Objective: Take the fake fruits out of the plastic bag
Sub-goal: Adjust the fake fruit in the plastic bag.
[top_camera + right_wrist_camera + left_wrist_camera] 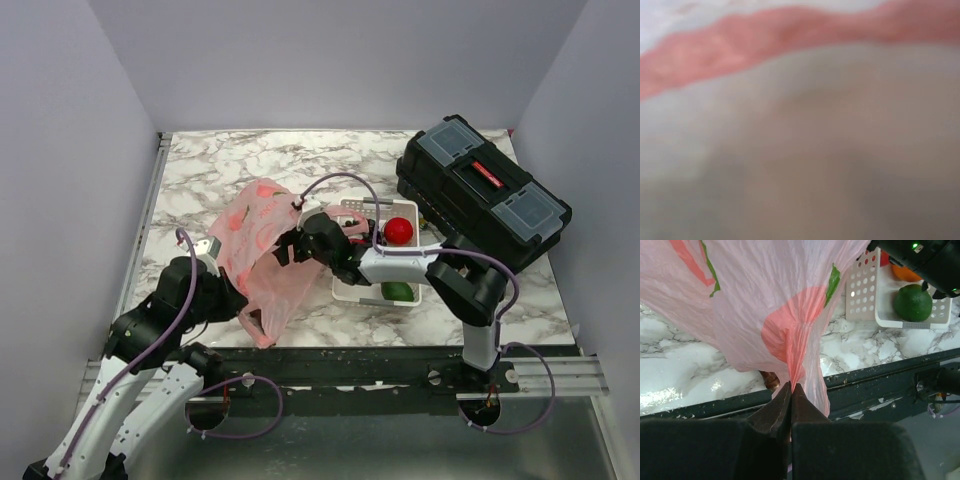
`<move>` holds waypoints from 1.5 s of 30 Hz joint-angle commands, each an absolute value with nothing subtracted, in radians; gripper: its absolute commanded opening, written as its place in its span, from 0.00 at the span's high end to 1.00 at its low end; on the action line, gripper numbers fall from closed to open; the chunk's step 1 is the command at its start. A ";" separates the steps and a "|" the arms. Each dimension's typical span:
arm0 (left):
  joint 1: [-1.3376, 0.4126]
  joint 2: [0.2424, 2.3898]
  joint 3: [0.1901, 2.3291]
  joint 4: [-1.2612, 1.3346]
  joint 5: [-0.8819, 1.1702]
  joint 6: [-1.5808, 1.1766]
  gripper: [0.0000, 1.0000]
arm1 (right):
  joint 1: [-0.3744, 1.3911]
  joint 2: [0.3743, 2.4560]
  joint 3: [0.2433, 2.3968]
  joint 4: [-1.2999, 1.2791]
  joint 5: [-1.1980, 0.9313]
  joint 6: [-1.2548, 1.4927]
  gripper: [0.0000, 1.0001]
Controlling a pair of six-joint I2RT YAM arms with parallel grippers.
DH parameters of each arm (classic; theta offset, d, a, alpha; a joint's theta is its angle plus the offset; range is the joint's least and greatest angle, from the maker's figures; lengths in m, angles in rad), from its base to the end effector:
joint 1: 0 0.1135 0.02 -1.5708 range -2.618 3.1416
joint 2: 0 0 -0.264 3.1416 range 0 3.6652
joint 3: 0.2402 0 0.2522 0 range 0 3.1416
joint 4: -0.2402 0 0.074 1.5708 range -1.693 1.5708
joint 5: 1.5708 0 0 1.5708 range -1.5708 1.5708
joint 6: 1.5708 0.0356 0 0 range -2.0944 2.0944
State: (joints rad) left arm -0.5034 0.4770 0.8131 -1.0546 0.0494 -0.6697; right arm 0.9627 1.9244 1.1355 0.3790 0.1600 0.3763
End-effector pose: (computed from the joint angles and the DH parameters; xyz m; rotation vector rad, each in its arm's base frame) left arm 0.0687 -0.0398 0.3000 -0.1710 2.3729 -0.6467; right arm 0.2484 0.3470 0.1861 -0.4875 1.9864 0.7029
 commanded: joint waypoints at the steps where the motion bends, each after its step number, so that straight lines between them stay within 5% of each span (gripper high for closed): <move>1: -0.503 0.467 0.843 -1.039 0.101 -0.650 1.00 | 0.991 1.983 1.178 0.466 0.105 0.420 0.17; 9: -0.503 0.490 0.814 -1.013 0.144 -0.643 1.00 | 0.990 2.079 1.252 0.533 0.228 0.462 0.00; 32: -0.503 0.515 0.813 -1.011 0.128 -0.572 1.00 | 0.991 2.284 1.452 0.695 0.237 0.482 0.00; 45: -0.503 0.505 0.822 -1.015 0.104 -0.584 1.00 | 1.031 2.140 1.189 0.900 0.198 0.600 0.00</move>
State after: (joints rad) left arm -0.5034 0.5152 0.8211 -1.0260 0.1169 -0.5869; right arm 0.9993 2.2261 1.2373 0.8394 0.2180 0.5838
